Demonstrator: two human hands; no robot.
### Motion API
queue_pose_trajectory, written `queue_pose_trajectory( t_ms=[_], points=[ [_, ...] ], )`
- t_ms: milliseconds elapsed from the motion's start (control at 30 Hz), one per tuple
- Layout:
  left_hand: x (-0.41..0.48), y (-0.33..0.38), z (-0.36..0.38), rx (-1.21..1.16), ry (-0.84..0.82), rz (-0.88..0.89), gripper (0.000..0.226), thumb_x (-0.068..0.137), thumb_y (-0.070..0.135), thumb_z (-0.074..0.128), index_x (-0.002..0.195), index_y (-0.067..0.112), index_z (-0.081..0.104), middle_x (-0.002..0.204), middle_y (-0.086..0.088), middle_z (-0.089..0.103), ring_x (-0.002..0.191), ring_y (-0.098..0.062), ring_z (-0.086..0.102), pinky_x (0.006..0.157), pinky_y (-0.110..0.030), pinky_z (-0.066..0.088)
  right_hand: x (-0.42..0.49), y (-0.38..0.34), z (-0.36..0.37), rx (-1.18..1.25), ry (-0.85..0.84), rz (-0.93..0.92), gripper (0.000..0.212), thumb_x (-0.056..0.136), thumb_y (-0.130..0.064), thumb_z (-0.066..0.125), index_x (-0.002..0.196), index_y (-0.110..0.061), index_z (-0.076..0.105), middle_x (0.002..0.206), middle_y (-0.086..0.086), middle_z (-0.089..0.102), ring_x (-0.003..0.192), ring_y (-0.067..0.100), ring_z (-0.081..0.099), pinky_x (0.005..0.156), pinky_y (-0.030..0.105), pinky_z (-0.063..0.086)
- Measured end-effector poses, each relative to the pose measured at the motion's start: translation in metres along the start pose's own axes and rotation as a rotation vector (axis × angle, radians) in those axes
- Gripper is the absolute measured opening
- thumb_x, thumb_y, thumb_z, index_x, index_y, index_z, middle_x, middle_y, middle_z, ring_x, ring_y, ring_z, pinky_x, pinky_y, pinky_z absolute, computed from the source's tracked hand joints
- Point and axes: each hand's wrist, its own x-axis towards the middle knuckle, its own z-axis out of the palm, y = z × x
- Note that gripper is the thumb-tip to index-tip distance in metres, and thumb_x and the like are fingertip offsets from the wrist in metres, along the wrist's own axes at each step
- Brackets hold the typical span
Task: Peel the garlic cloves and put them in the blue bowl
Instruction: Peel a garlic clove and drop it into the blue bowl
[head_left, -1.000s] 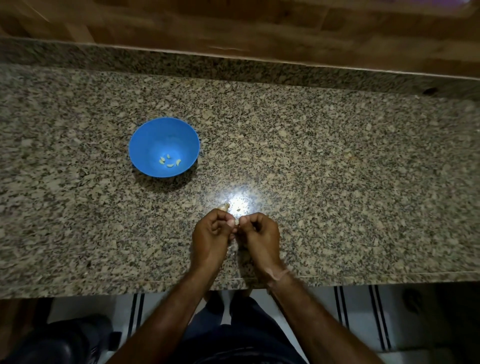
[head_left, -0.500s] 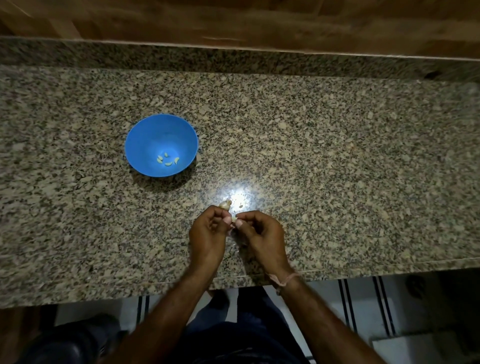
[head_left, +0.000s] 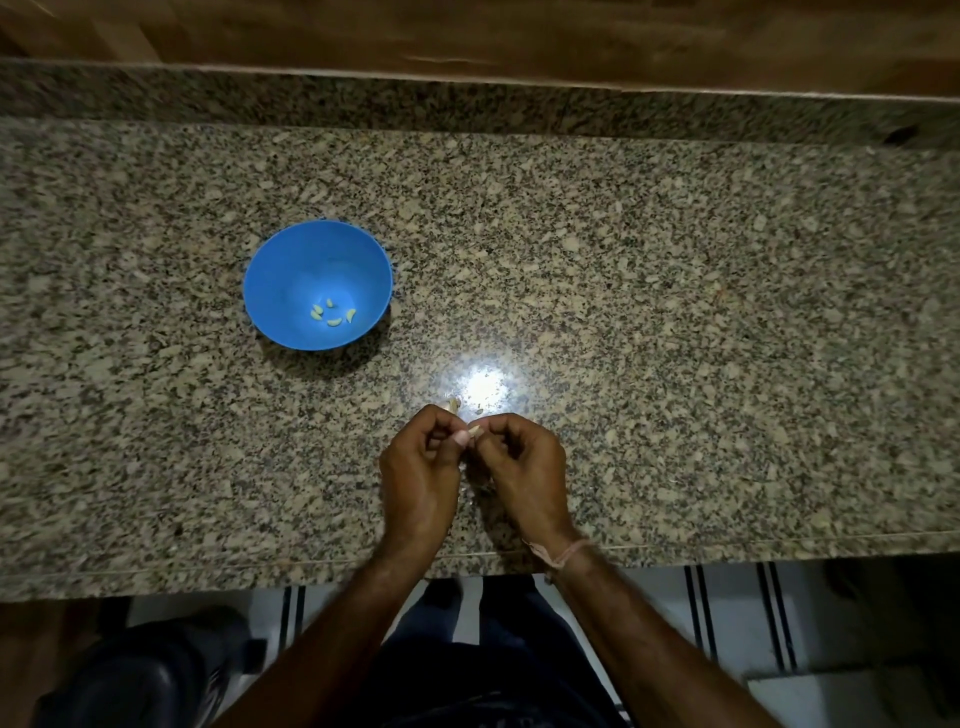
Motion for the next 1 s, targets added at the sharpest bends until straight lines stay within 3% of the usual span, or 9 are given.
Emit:
queue_pose_trajectory(
  t_ms=[200, 267, 367, 667, 833, 1000],
  points=[
    [0.001, -0.003, 0.004, -0.028, 0.027, -0.094, 0.019, 0.092, 0.004, 0.069, 0.084, 0.021, 0.069, 0.079, 0.008, 0.071, 0.076, -0.005, 0.066, 0.069, -0.023, 0.051, 0.000, 0.003, -0.001, -0.033, -0.013, -0.027, 0.010, 0.097, -0.007, 0.069, 0.098, -0.011, 0.078, 0.090, 0.003, 0.078, 0.087, 0.027, 0.075, 0.081, 0.045, 0.063],
    [0.001, -0.001, 0.000, 0.001, 0.021, -0.027, 0.018, 0.094, 0.002, 0.067, 0.085, 0.017, 0.068, 0.078, 0.007, 0.069, 0.074, -0.003, 0.064, 0.065, -0.014, 0.047, -0.001, 0.000, -0.003, -0.002, -0.035, -0.030, 0.011, 0.099, -0.008, 0.069, 0.103, -0.011, 0.078, 0.094, 0.003, 0.079, 0.090, 0.028, 0.075, 0.080, 0.042, 0.063],
    [0.000, 0.003, -0.004, 0.080, -0.026, 0.130, 0.019, 0.096, 0.000, 0.062, 0.085, 0.015, 0.065, 0.075, 0.005, 0.066, 0.071, -0.006, 0.061, 0.060, -0.011, 0.042, -0.002, -0.005, -0.006, 0.051, -0.072, -0.045, 0.008, 0.097, -0.007, 0.073, 0.102, -0.007, 0.078, 0.096, 0.005, 0.079, 0.093, 0.022, 0.076, 0.081, 0.031, 0.062],
    [-0.004, 0.002, -0.004, -0.109, -0.092, -0.048, 0.017, 0.095, 0.006, 0.070, 0.097, 0.022, 0.075, 0.090, 0.008, 0.076, 0.084, -0.005, 0.072, 0.073, -0.020, 0.058, -0.005, 0.003, -0.003, 0.205, -0.002, 0.143, 0.005, 0.099, -0.005, 0.069, 0.098, -0.002, 0.073, 0.093, 0.026, 0.075, 0.084, 0.032, 0.072, 0.083, 0.057, 0.061],
    [-0.007, 0.002, -0.006, -0.134, -0.081, -0.061, 0.018, 0.093, 0.004, 0.071, 0.097, 0.020, 0.077, 0.090, 0.007, 0.078, 0.085, -0.007, 0.074, 0.076, -0.024, 0.061, -0.008, 0.005, -0.007, 0.138, -0.010, 0.068, 0.005, 0.097, -0.006, 0.072, 0.097, -0.008, 0.076, 0.094, 0.013, 0.078, 0.094, 0.036, 0.075, 0.087, 0.056, 0.063],
    [-0.006, 0.003, -0.007, -0.086, -0.088, -0.042, 0.017, 0.092, 0.005, 0.073, 0.096, 0.020, 0.077, 0.086, 0.007, 0.077, 0.081, -0.004, 0.072, 0.071, -0.016, 0.056, -0.010, 0.001, -0.011, 0.010, -0.004, -0.041, 0.008, 0.095, -0.007, 0.074, 0.097, -0.013, 0.078, 0.092, 0.001, 0.079, 0.090, 0.023, 0.076, 0.085, 0.049, 0.063]
  ],
)
